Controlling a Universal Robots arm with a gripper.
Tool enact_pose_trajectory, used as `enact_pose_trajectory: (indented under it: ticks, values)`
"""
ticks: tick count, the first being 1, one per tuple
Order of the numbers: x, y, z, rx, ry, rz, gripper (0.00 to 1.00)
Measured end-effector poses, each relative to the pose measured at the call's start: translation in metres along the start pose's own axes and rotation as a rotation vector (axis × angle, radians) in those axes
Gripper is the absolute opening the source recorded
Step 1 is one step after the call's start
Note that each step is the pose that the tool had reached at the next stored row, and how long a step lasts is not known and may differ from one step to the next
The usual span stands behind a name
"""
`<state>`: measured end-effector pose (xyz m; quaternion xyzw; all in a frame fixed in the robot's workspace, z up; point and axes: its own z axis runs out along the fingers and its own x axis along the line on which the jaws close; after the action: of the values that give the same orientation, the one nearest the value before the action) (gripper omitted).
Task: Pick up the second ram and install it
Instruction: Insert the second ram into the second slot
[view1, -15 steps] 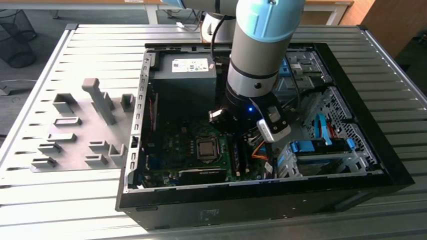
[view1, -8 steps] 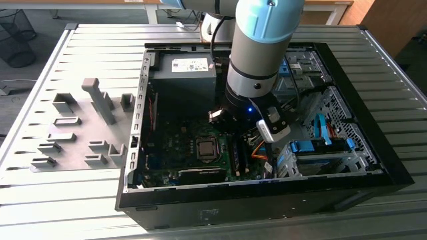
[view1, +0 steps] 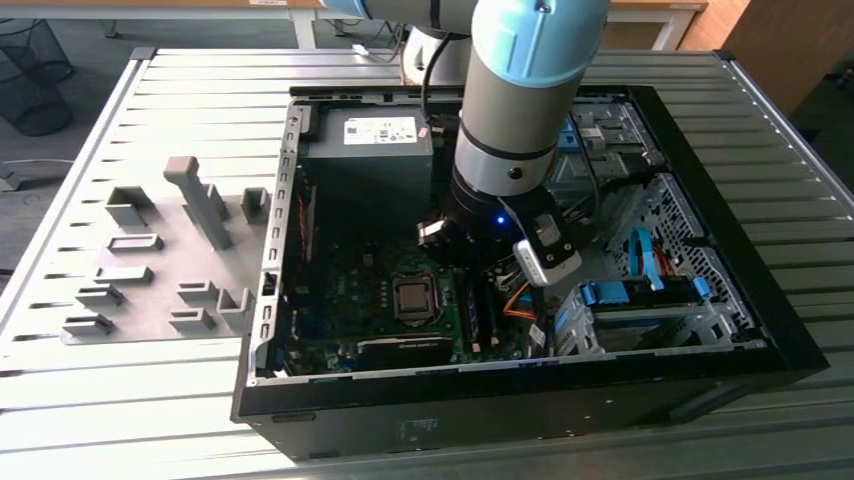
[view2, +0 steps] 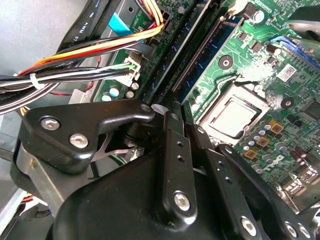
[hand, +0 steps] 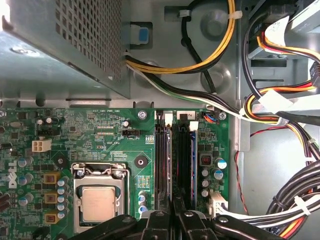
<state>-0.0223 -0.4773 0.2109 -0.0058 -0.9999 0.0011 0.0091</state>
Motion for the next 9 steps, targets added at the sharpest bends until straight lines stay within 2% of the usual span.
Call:
enact_pose_trajectory:
  ticks: [2, 3, 6, 9]
  values:
    - [0.0000, 0.0000, 0.0000, 0.0001, 0.0000, 0.000, 0.15]
    - [0.0000, 0.0000, 0.0000, 0.0000, 0.0000, 0.000, 0.21]
    - [0.0000, 0.0000, -0.0008, -0.0002, 0.0000, 0.000, 0.21]
    - [0.0002, 0.0000, -0.0081, 0.0000, 0.0000, 0.000, 0.21]
